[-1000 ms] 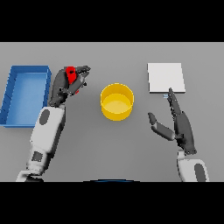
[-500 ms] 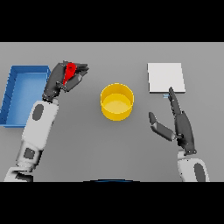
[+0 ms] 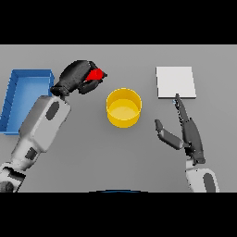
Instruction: Pick up the red beaker and tilt it to pour out 1 green nut into yellow bowl. Pick up the yellow bowl and place it on the metallic measuring scale.
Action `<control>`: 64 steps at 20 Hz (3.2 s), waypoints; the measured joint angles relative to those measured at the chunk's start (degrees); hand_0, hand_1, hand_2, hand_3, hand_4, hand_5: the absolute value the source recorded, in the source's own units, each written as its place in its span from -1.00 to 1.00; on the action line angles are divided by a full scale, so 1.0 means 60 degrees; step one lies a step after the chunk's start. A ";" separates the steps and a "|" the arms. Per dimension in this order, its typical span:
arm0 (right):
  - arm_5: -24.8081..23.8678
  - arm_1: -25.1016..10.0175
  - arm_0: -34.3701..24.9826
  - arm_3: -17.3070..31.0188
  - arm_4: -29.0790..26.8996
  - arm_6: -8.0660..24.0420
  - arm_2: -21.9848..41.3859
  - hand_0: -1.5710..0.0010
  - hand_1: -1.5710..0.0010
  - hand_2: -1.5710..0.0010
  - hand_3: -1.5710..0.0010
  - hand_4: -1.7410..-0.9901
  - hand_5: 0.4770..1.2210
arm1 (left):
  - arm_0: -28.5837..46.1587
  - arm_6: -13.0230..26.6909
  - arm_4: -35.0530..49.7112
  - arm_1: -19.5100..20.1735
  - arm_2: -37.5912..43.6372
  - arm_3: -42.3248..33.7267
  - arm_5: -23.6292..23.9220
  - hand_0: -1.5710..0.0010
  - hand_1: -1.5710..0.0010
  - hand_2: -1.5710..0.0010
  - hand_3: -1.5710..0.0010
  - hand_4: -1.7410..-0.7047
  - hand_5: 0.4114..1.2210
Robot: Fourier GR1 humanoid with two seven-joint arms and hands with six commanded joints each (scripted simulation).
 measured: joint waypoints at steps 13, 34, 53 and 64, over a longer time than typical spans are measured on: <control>0.0079 0.0306 0.0155 -0.0028 -0.0483 0.0239 -0.0098 1.00 1.00 1.00 1.00 0.41 -0.59 | -0.2416 -0.0371 -0.3832 0.0513 -0.3492 0.1235 -0.2045 -1.00 -1.00 -1.00 -0.72 -0.96 0.99; -0.0239 0.0279 0.0052 -0.0034 -0.0232 -0.0148 -0.0179 1.00 1.00 1.00 1.00 0.62 -0.73 | -0.4740 -0.2535 -0.7642 0.0244 -0.7315 0.2563 -0.1636 -1.00 -1.00 -1.00 -1.00 -0.98 1.00; 0.0025 0.0225 -0.0200 0.0026 -0.0387 -0.0164 -0.0077 1.00 1.00 1.00 1.00 0.67 -0.72 | -0.8585 -0.1199 -0.4059 0.2450 -0.1283 0.6709 -0.2070 -1.00 -1.00 -1.00 -0.93 -0.99 1.00; 0.0143 -0.0018 -0.0248 0.0190 -0.0163 -0.0429 0.0044 1.00 1.00 1.00 1.00 0.60 -0.54 | -0.5026 0.1259 0.0219 0.3683 0.2767 0.7159 0.0577 -1.00 -1.00 -1.00 -0.99 -1.00 1.00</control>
